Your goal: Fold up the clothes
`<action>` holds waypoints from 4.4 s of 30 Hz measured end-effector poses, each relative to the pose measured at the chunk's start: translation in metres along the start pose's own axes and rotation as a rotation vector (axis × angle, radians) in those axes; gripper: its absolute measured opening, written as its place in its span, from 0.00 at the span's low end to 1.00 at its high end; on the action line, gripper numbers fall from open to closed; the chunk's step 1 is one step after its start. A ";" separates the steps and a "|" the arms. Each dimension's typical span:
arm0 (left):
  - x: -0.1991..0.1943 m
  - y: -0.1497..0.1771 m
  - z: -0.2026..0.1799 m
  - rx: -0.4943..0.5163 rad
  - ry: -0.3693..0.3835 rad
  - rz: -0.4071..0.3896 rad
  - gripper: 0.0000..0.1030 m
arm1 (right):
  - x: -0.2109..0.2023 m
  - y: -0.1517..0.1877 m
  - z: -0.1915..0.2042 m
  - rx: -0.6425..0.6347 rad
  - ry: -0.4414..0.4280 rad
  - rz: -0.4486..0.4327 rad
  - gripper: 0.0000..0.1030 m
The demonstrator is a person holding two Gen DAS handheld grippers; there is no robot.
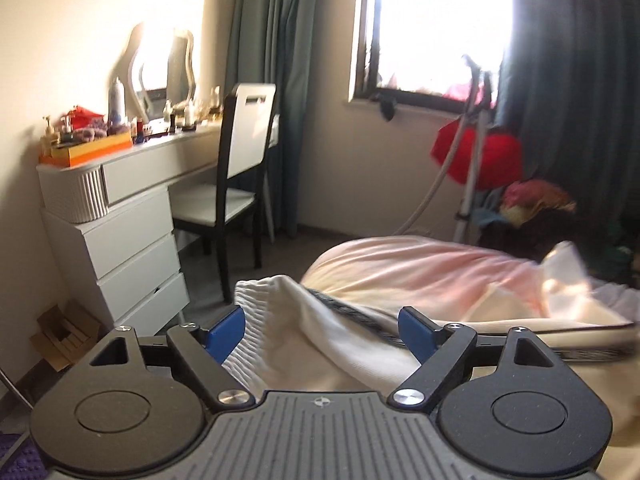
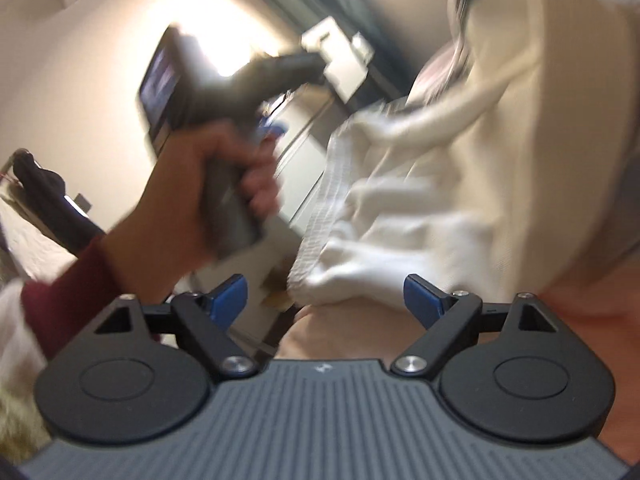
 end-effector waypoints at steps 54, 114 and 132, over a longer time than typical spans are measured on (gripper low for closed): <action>0.030 0.163 -0.069 -0.296 0.205 -0.074 0.88 | 0.161 -0.330 -0.241 0.204 0.768 -0.238 0.12; -0.075 0.181 -0.134 -0.316 0.263 0.051 0.88 | -0.198 -0.091 -0.403 0.698 0.661 -0.326 0.65; -0.071 0.184 -0.134 -0.334 0.255 0.074 0.88 | -0.206 -0.110 -0.369 0.419 0.702 -0.389 0.66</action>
Point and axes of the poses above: each gripper's, at about its wrist camera, not at the fingertips, and x roughly the way its jaws point, z to its left, y to its underside, the point moved 1 cm from there along x, roughly the way its jaws point, and after that the axes turned 11 degrees about y, right-handed, at the moved point
